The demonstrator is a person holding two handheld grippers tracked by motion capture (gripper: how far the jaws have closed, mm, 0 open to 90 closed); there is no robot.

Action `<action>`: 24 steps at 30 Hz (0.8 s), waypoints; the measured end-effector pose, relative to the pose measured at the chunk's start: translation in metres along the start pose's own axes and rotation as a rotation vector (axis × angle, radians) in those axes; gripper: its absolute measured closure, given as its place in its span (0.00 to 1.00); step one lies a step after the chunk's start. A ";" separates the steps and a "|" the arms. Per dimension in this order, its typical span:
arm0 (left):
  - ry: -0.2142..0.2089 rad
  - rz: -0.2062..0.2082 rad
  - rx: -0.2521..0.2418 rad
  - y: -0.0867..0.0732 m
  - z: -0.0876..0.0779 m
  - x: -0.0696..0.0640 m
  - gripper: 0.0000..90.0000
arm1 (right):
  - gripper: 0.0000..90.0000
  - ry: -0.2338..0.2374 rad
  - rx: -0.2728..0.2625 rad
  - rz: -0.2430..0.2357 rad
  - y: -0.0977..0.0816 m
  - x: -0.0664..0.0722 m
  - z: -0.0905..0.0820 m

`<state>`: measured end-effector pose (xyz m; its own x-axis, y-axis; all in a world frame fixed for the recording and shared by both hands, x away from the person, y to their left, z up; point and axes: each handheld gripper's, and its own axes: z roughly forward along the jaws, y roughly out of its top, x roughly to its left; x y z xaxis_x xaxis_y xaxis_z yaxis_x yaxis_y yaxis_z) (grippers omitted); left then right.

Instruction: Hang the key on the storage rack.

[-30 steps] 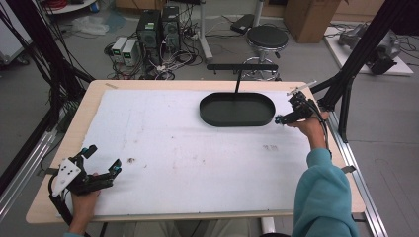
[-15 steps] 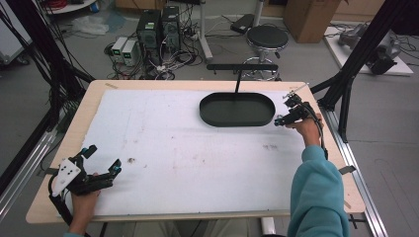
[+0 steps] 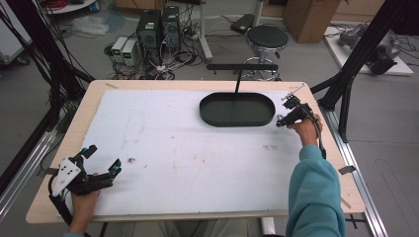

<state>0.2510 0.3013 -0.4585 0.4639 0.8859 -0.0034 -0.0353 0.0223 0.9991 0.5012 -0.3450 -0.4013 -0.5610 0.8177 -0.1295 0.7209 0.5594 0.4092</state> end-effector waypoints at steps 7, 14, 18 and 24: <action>0.000 0.001 0.000 0.000 0.000 0.000 0.02 | 0.52 0.011 0.008 -0.002 0.002 0.002 0.005; 0.000 0.000 0.001 0.000 0.000 0.000 0.02 | 0.69 0.004 0.029 -0.007 0.003 0.002 0.008; 0.000 0.001 0.001 0.000 0.000 0.000 0.02 | 0.73 0.003 0.030 -0.011 0.003 0.001 0.008; 0.000 -0.001 0.001 0.000 0.000 0.000 0.02 | 0.80 -0.007 0.045 -0.012 0.003 0.001 0.008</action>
<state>0.2511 0.3012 -0.4584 0.4643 0.8857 -0.0043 -0.0342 0.0228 0.9992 0.5061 -0.3417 -0.4074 -0.5667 0.8118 -0.1405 0.7318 0.5743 0.3670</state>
